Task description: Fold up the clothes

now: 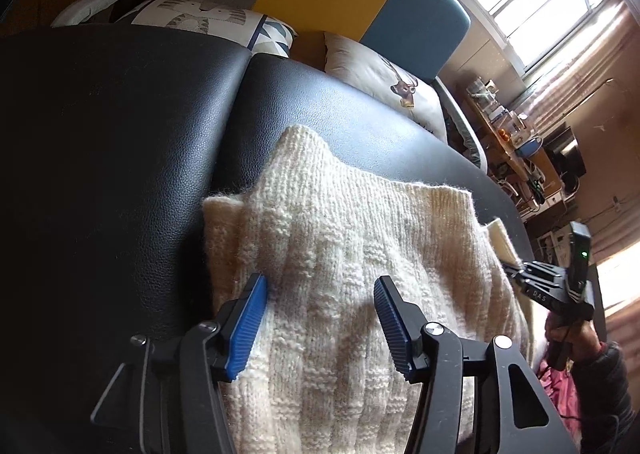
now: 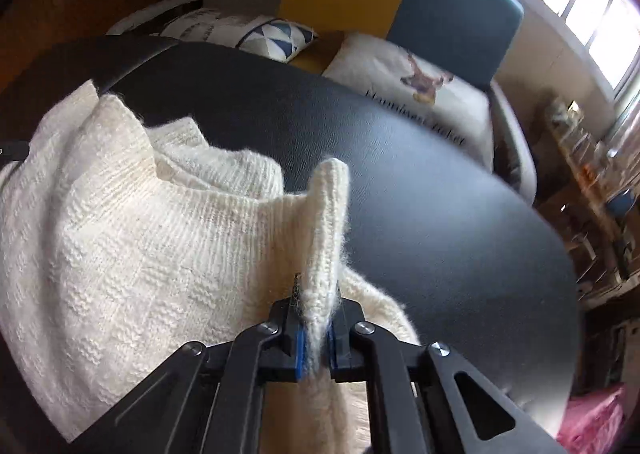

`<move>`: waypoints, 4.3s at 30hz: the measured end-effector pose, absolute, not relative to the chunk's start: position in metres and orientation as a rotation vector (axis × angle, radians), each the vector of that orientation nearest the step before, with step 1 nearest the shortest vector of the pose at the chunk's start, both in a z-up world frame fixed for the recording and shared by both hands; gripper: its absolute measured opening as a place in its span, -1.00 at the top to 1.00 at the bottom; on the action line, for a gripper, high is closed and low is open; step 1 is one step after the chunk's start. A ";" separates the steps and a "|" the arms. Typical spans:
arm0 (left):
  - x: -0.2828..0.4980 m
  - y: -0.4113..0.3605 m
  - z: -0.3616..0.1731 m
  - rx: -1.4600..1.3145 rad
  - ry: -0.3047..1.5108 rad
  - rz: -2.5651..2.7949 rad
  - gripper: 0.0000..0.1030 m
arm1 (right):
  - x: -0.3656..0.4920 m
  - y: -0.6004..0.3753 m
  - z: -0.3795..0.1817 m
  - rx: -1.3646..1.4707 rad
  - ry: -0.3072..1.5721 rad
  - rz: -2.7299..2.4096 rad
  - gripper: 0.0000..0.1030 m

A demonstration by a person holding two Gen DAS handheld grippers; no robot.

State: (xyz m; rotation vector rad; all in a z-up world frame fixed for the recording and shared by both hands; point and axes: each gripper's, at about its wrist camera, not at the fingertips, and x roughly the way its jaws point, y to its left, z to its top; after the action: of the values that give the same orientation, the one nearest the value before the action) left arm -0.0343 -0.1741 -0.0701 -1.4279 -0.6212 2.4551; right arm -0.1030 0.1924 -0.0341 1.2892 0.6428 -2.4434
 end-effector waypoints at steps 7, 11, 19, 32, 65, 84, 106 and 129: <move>-0.026 -0.170 -0.071 -1.435 -0.495 2.539 0.32 | -0.117 0.252 -0.067 1.481 0.517 -2.542 0.87; -0.025 -0.173 -0.073 -1.441 -0.482 2.560 0.48 | -0.116 0.253 -0.080 1.463 0.472 -2.577 0.85; -0.028 -0.197 -0.064 -1.385 -0.675 2.530 0.39 | -0.112 0.273 -0.048 1.338 0.200 -2.663 0.61; -0.027 -0.196 -0.064 -1.408 -0.664 2.503 0.88 | -0.086 0.205 -0.077 1.307 0.423 -2.558 0.54; 0.093 -0.231 -0.097 -1.188 -0.934 2.107 0.87 | -0.086 0.237 -0.082 1.206 0.090 -2.604 0.50; 0.077 -0.194 -0.037 -1.119 -0.820 2.259 -0.16 | -0.046 0.332 -0.036 1.117 -0.405 -2.218 0.28; 0.002 0.077 -0.061 -1.248 -0.071 1.861 -0.18 | -0.027 0.404 -0.099 1.238 -0.591 -1.759 0.24; 0.018 0.074 -0.063 -1.256 0.072 1.756 -0.28 | -0.028 0.320 -0.107 1.376 -0.376 -1.302 0.14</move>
State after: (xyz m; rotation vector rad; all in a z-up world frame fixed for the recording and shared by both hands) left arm 0.0182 0.0738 -0.0634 -1.2562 0.0723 1.7557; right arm -0.0284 0.3198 -0.1071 1.3763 -0.3757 -1.3021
